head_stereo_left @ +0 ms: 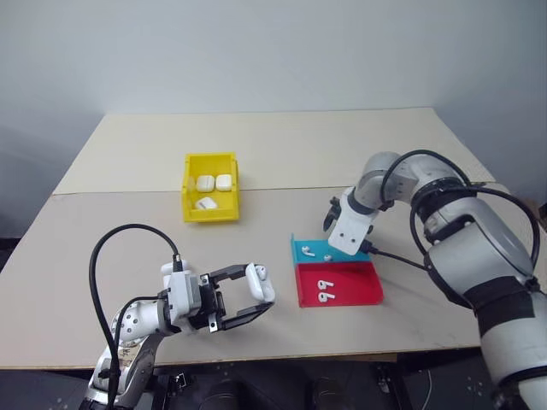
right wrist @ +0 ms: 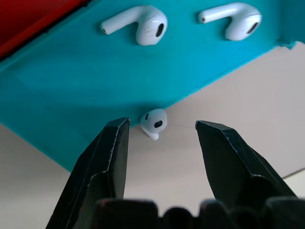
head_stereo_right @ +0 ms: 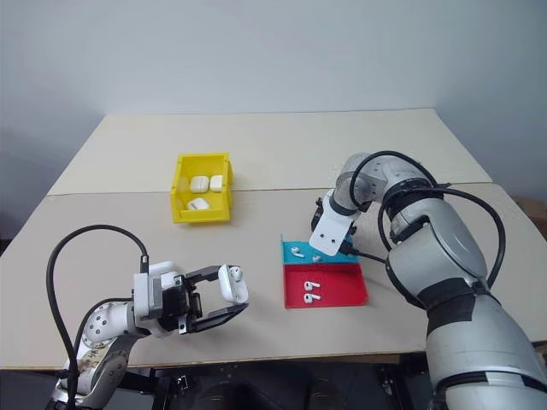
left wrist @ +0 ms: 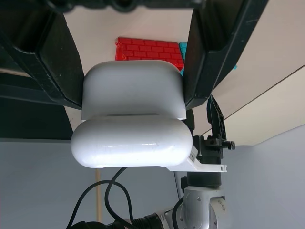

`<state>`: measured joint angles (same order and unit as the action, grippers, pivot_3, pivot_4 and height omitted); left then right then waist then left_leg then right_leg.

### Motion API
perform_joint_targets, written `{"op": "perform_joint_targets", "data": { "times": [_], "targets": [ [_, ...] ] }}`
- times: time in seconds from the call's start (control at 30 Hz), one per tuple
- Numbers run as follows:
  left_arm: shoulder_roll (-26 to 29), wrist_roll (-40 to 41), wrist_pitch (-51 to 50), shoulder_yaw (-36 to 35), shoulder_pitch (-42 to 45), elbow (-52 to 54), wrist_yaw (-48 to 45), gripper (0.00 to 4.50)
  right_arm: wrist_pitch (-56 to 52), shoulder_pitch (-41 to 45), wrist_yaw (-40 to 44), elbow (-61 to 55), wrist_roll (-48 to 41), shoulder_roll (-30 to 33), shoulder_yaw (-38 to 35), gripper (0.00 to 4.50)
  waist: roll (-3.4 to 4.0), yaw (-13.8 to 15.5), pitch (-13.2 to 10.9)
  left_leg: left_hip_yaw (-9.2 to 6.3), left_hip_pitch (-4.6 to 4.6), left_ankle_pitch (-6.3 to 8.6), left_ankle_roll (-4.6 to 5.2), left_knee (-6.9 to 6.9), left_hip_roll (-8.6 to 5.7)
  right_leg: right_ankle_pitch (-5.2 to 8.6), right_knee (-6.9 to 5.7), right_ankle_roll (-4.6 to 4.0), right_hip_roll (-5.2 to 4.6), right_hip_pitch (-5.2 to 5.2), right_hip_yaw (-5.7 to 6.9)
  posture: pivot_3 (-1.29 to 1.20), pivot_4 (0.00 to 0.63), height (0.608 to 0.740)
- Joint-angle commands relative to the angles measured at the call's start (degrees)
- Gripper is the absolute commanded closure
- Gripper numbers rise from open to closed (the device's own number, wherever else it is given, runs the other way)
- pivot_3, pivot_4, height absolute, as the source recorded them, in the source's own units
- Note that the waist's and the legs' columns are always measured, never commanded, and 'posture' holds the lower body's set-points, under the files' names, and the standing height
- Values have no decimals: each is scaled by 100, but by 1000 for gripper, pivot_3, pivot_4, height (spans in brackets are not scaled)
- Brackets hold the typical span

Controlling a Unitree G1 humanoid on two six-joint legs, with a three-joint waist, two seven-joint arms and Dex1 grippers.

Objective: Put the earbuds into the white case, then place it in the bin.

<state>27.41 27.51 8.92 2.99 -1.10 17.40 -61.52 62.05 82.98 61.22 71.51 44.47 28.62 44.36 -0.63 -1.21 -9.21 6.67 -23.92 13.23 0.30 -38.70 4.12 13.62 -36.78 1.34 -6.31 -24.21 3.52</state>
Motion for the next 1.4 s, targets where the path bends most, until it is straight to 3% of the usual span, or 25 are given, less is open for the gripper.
{"op": "perform_joint_targets", "data": {
  "times": [0.03,0.53,1.4],
  "targets": [
    [35,-5,78,2,-26,251,30,1705,-84,266,-187,76,183,-31,75,1829,0,0,0,0,0,0,0,0,0,0,0,0,0,0,0,0,150,740],
    [71,-56,39,-6,-168,422,155,1705,-97,292,-1035,230,732,-157,364,1829,1,-2,0,0,0,0,0,2,0,1,-1,-2,0,-1,0,0,150,740],
    [149,-35,28,34,-129,408,196,1705,98,209,-1460,268,917,-147,518,1829,1,-6,0,0,0,0,0,2,1,1,-2,-2,0,-2,0,0,150,740]
  ]
}}
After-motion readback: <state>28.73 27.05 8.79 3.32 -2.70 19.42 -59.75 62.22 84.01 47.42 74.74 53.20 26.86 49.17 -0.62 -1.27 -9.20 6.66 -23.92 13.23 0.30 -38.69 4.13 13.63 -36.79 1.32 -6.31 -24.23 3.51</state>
